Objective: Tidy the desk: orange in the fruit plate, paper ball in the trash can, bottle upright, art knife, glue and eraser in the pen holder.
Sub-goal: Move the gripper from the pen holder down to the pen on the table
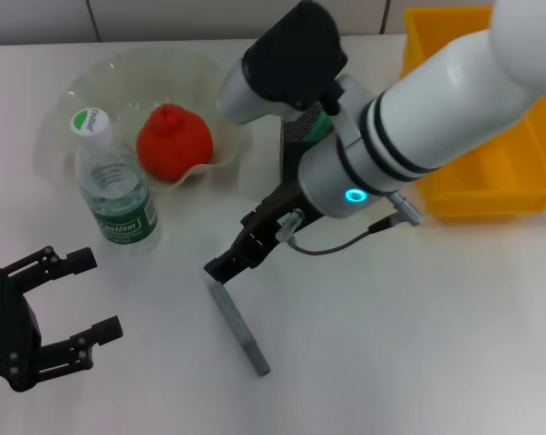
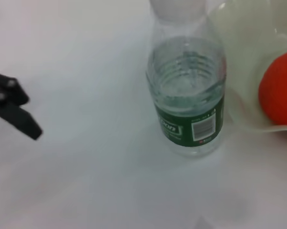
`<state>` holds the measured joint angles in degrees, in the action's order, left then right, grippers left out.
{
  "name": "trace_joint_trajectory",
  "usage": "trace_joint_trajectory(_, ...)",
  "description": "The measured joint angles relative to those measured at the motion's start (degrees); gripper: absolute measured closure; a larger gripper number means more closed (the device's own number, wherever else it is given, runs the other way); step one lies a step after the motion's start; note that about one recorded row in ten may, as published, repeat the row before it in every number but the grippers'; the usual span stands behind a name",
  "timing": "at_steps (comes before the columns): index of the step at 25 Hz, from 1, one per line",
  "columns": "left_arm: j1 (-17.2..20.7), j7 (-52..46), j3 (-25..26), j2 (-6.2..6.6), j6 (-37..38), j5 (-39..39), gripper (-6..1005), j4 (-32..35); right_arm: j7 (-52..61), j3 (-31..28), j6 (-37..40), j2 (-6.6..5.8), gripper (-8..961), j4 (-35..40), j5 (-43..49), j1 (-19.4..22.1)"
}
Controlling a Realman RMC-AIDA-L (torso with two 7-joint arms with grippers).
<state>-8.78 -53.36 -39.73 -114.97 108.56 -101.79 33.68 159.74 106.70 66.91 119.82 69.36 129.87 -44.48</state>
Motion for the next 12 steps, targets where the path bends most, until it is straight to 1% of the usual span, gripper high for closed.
trace_joint_trajectory(6, 0.0, 0.3, 0.0, 0.02, -0.5, 0.0, 187, -0.1, 1.3, 2.3, -3.4, 0.07, 133, -5.0, -0.1, -3.9)
trace_joint_trajectory(9, -0.1, 0.6, 0.0, 0.0, -0.5, 0.2, 187, 0.1, 1.5, 2.6, -3.7, 0.07, 134, -4.4, -0.2, -4.3)
trace_joint_trajectory(12, -0.2, 1.3, 0.1, -0.08, -0.4, 0.2, 187, 0.2, 1.5, 2.6, -2.9, 0.07, 134, -2.6, -0.2, -3.5)
